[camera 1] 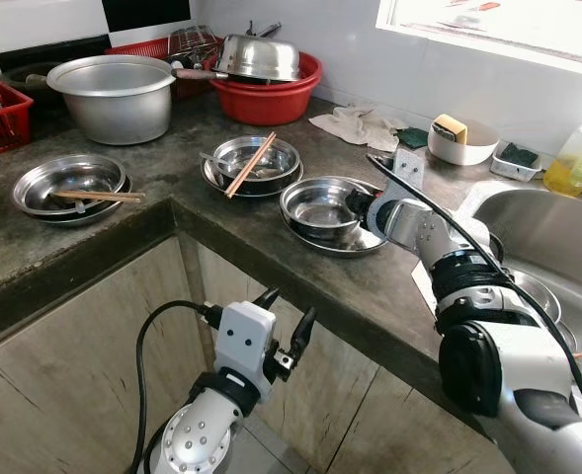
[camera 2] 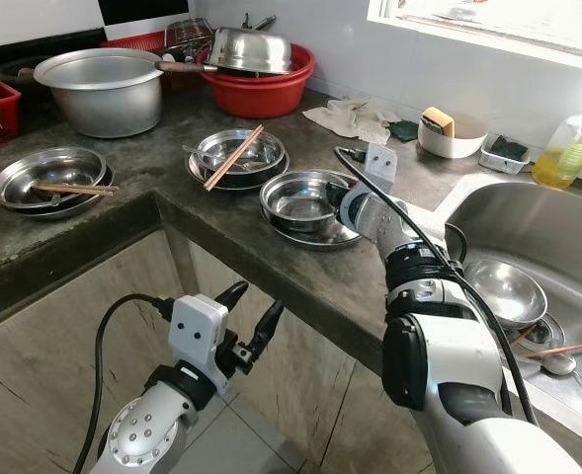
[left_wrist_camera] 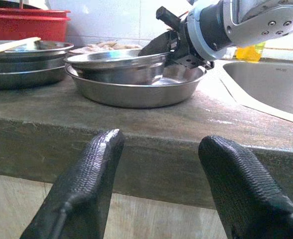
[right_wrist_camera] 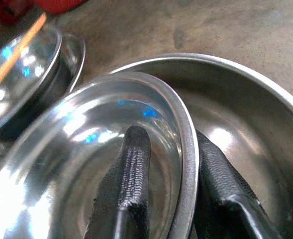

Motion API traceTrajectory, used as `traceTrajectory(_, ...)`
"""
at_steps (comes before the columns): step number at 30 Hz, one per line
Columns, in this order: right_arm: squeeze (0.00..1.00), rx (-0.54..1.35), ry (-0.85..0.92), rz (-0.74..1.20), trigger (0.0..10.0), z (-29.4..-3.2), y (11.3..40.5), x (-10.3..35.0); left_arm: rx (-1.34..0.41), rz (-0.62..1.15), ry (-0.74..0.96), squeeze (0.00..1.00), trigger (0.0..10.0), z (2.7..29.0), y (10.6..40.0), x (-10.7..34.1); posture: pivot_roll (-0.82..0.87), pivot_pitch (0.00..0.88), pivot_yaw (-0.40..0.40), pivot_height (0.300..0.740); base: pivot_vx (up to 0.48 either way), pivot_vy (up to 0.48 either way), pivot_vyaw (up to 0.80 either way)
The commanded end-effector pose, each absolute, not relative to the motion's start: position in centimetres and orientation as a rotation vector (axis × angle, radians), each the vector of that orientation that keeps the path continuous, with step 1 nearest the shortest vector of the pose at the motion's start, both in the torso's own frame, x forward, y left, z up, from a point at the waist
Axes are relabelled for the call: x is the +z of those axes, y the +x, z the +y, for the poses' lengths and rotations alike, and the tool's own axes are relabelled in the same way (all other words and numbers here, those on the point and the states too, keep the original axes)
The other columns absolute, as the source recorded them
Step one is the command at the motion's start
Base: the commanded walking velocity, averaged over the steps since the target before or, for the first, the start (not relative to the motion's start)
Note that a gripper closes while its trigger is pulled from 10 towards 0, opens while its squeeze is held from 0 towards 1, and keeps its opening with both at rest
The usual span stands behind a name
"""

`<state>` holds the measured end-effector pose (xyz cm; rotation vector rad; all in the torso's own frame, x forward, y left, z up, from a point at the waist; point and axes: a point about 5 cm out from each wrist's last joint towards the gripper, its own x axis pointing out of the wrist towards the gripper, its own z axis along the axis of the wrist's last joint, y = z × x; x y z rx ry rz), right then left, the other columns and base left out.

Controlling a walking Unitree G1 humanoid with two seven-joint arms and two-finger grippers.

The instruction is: Kitchen organization

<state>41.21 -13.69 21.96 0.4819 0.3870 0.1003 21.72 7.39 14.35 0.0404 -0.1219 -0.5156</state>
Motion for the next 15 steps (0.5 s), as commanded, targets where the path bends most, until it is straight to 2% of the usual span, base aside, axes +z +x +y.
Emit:
traceTrajectory(1,0.0,0.085,0.514,0.356,0.0,-13.9,41.4,22.9,-0.511,-0.118,0.048,0.0,10.0,7.4,21.8,14.2,0.05,0.016,-0.089,0.74,0.0,0.0,0.0)
traceTrajectory(6,0.0,0.014,0.642,0.104,0.0,-15.2,41.1,25.6,-0.503,-0.124,0.046,0.0,10.0,7.4,22.0,14.3,0.05,0.018,-0.084,0.74,0.0,0.0,0.0)
traceTrajectory(7,0.0,-0.007,0.618,0.015,0.0,-15.6,40.6,26.3,-0.501,-0.124,0.046,0.0,10.0,7.4,22.1,14.3,0.05,0.017,-0.078,0.74,0.0,0.0,0.0)
traceTrajectory(11,0.0,-0.018,0.575,-0.084,0.0,-15.7,39.6,27.1,-0.503,-0.125,0.047,0.0,10.0,7.4,22.1,14.3,0.04,0.017,-0.074,0.74,0.0,0.0,0.0)
traceTrajectory(13,0.0,-0.035,0.427,-0.252,0.0,-15.8,38.0,28.6,-0.502,-0.131,0.048,0.0,10.0,7.4,22.3,14.4,0.04,0.015,-0.072,0.74,0.0,0.0,0.0)
traceTrajectory(14,0.0,-0.035,0.427,-0.252,0.0,-15.8,38.0,28.6,-0.502,-0.131,0.048,0.0,10.0,7.4,22.3,14.4,0.04,0.015,-0.072,0.74,0.0,0.0,0.0)
traceTrajectory(15,0.0,-0.024,0.271,-0.376,0.0,-15.3,36.5,29.6,-0.497,-0.137,0.051,0.0,10.0,7.5,22.4,14.5,0.04,0.015,-0.069,0.74,0.0,0.0,0.0)
